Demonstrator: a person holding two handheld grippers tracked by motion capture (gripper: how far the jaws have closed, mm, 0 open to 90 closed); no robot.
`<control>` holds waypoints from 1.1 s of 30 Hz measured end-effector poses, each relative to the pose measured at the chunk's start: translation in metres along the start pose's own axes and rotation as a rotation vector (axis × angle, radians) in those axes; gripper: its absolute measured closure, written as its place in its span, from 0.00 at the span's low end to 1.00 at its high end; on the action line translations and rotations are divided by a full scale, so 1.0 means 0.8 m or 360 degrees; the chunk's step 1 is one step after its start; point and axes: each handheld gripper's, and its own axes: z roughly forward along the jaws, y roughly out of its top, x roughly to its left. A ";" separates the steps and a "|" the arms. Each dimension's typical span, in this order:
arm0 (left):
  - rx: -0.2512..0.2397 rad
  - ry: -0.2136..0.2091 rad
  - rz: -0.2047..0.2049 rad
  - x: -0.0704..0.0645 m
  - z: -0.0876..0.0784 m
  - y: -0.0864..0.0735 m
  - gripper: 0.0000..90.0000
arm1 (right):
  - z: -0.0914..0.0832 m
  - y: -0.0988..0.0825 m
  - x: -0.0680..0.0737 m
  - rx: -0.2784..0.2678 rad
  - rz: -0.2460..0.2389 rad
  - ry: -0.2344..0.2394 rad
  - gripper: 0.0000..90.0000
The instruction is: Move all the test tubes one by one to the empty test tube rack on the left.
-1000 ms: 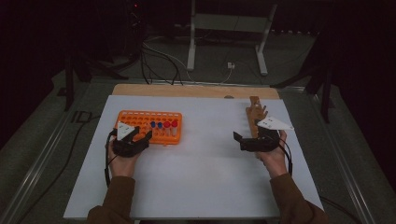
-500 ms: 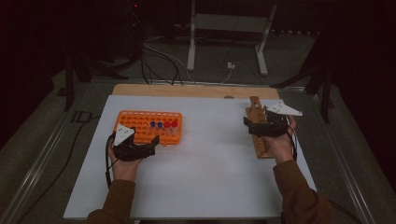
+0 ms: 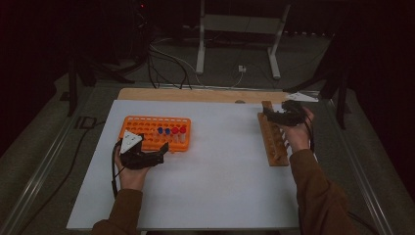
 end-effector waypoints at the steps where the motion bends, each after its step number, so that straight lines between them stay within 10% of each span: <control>1: 0.0001 -0.0002 -0.0001 0.000 0.000 0.000 0.00 | 0.004 -0.001 -0.003 0.0005 0.0007 -0.0010 0.31; 7: -0.0001 -0.0012 -0.0004 0.000 0.000 -0.001 0.00 | 0.029 -0.005 -0.015 0.0042 0.0024 -0.0079 0.61; 23: 0.0005 -0.0003 -0.0004 0.001 -0.003 -0.003 0.00 | 0.058 -0.006 -0.017 0.0178 0.0026 -0.0091 0.84; 33: -0.0004 -0.0006 0.0004 0.000 -0.005 -0.002 0.01 | 0.021 0.007 -0.013 -0.0037 0.0038 -0.0103 0.85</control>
